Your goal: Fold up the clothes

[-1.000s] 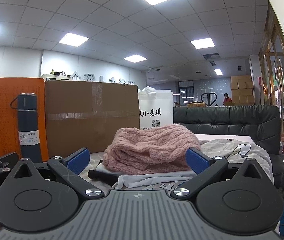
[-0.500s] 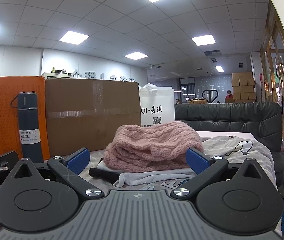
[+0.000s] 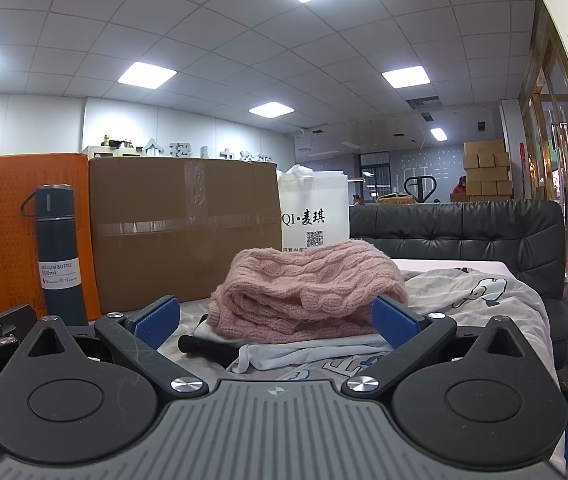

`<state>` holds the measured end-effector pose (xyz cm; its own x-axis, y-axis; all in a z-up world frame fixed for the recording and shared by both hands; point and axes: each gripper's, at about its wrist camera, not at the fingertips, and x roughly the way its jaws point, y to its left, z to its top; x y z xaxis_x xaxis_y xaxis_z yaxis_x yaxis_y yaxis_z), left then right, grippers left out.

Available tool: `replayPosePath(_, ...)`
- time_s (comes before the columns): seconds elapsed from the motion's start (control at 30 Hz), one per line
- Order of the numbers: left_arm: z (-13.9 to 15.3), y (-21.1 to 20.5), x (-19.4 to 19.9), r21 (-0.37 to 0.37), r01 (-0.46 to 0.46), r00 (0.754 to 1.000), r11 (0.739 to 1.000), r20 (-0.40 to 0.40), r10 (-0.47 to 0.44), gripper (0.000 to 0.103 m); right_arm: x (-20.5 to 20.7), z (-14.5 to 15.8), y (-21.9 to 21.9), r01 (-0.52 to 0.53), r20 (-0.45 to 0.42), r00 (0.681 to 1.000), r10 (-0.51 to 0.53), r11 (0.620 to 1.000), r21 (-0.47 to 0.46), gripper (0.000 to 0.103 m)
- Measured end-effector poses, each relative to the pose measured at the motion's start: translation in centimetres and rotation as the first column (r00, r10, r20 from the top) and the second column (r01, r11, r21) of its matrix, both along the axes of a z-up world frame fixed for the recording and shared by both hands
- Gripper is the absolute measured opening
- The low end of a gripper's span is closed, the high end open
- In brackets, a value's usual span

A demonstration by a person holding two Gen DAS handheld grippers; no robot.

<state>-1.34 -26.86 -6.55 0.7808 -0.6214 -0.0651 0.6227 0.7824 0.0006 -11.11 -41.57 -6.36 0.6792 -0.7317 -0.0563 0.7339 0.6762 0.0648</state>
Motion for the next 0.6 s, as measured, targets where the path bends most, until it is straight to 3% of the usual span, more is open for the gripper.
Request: replayPosePath(0.6, 0.00, 0.04, 0.02, 0.000, 0.002, 1.000, 1.000, -0.004, -0.002, 0.103, -0.03, 0.00, -0.11, -0.001, -0.001, 1.000, 0.001, 1.000, 0.004, 0.103)
